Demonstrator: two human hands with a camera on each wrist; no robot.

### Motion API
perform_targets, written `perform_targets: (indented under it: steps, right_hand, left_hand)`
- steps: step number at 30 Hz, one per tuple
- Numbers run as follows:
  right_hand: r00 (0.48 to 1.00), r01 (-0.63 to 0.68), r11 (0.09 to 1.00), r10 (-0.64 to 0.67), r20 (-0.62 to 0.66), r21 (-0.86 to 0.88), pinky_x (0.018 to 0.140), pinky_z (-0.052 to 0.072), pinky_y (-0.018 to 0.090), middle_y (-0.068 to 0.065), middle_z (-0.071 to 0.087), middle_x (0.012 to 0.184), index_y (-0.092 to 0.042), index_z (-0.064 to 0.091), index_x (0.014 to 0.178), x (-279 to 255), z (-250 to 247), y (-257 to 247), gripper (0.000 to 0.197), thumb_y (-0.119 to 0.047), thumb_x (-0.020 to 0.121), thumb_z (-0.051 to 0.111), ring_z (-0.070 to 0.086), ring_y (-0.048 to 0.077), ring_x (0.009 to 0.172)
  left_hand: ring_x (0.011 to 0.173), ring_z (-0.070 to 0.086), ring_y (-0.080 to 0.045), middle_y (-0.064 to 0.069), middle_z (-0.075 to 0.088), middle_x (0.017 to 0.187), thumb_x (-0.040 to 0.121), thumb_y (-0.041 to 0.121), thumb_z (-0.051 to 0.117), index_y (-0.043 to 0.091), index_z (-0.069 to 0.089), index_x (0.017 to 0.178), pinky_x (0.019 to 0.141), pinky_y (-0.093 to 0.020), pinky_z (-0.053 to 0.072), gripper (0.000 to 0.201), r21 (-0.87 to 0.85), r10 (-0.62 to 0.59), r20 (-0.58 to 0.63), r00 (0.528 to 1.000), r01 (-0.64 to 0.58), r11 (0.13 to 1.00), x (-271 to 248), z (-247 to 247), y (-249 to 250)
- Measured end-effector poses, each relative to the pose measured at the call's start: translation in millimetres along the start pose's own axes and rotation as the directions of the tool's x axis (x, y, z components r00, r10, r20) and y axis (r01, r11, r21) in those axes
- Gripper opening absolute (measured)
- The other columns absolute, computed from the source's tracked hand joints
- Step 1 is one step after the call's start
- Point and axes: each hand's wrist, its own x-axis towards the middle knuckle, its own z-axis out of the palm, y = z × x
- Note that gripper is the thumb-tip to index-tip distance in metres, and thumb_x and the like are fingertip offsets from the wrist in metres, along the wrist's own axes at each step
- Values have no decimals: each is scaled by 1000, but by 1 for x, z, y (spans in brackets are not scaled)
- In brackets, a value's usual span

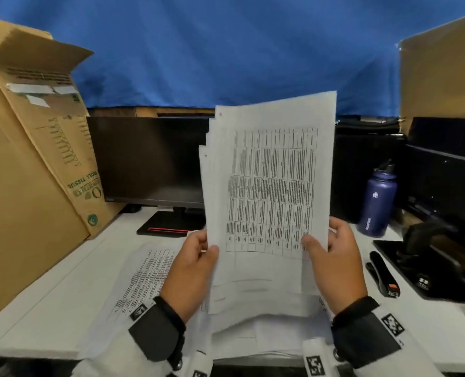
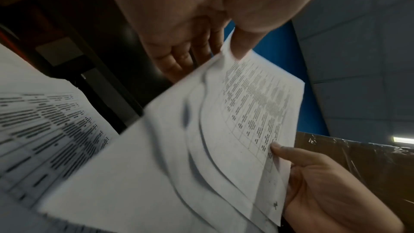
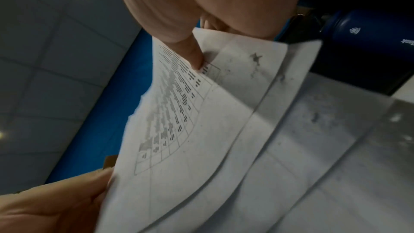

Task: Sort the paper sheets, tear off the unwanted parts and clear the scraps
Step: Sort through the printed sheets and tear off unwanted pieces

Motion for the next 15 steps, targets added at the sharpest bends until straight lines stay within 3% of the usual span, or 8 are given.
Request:
perform_targets:
  steps: [2,4,9,11,13,15]
  right_hand:
    - [999,-8,1000,7,31,5,80,56,24,-11,74,103,-33,53,115,-3,2,2,37,-6,91,64,71,-3,90]
    - [997,-30,999,31,71,-14,77,55,23,-12,73,103,-33,51,118,-10,2,8,40,-5,91,63,70,-5,86]
    - [995,23,988,-8,98,-152,60,46,17,-15,65,97,-30,43,123,-22,4,24,40,-6,95,54,65,2,80]
    - [989,29,986,-5,148,-163,65,46,19,-17,65,101,-32,42,125,-23,5,30,42,-4,95,51,64,-5,82]
    - [974,16,988,20,225,-157,75,49,22,-19,67,105,-38,45,125,-20,2,37,45,-4,96,46,64,-9,89]
    - [967,-12,975,68,246,-221,84,51,29,-17,67,108,-44,50,119,-8,-6,46,42,-8,97,45,66,2,97]
  left_hand:
    - [95,70,-4,16,74,103,99,15,49,36,61,108,84,-28,53,25,19,9,-53,999,-8,1000,0,1,-4]
    - [97,69,-3,17,73,105,97,9,50,35,60,111,83,-26,53,30,-11,-36,-62,997,35,999,-4,2,-14]
    - [112,63,3,20,68,120,100,6,47,37,46,128,98,-25,47,42,-10,-65,130,989,67,998,-16,13,-45]
    - [114,61,5,23,67,121,102,9,47,39,45,131,100,-24,46,42,-1,-71,136,988,72,997,-18,18,-55]
    - [113,64,0,19,70,119,102,10,47,37,54,127,101,-29,48,38,-17,-89,80,993,91,996,-17,18,-63]
    - [111,68,-9,13,74,113,102,14,49,31,65,120,101,-38,50,29,-51,-126,-12,992,126,991,-14,13,-66]
